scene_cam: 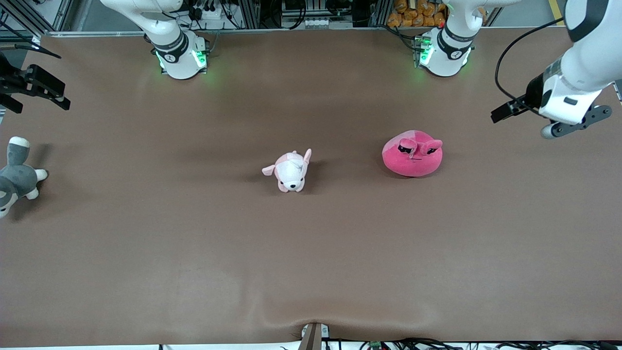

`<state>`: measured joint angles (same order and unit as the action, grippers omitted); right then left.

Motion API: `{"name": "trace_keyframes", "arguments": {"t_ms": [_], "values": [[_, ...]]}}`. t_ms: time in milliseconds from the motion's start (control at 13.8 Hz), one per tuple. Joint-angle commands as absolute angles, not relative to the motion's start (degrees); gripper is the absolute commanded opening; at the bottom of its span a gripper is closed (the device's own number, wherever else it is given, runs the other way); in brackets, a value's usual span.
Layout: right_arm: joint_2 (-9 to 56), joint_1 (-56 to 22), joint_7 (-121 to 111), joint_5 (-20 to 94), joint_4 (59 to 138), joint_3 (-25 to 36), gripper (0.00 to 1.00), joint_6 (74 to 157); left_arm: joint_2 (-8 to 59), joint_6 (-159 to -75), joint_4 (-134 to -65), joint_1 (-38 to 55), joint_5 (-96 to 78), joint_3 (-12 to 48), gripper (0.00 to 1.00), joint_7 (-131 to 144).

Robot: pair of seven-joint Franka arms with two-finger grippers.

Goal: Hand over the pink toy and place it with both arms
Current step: 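Move the left gripper toward the pink plush toy's snout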

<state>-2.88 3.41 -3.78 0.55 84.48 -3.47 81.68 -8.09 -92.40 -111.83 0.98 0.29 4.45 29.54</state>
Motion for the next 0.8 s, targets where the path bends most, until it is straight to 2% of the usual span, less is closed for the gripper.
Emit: {"name": "trace_keyframes", "arguments": {"t_ms": [0, 726], "values": [[-2.4, 4.2, -4.6, 1.2, 83.5, -3.7, 1.0, 81.1, -6.3, -93.6, -112.0, 0.7, -2.7, 4.7, 1.0, 35.6], [-2.2, 4.2, -4.5, 1.2, 83.3, -3.7, 1.0, 81.1, 0.0, -94.9, -108.5, -0.2, -11.1, 4.6, 1.0, 58.5]]}}
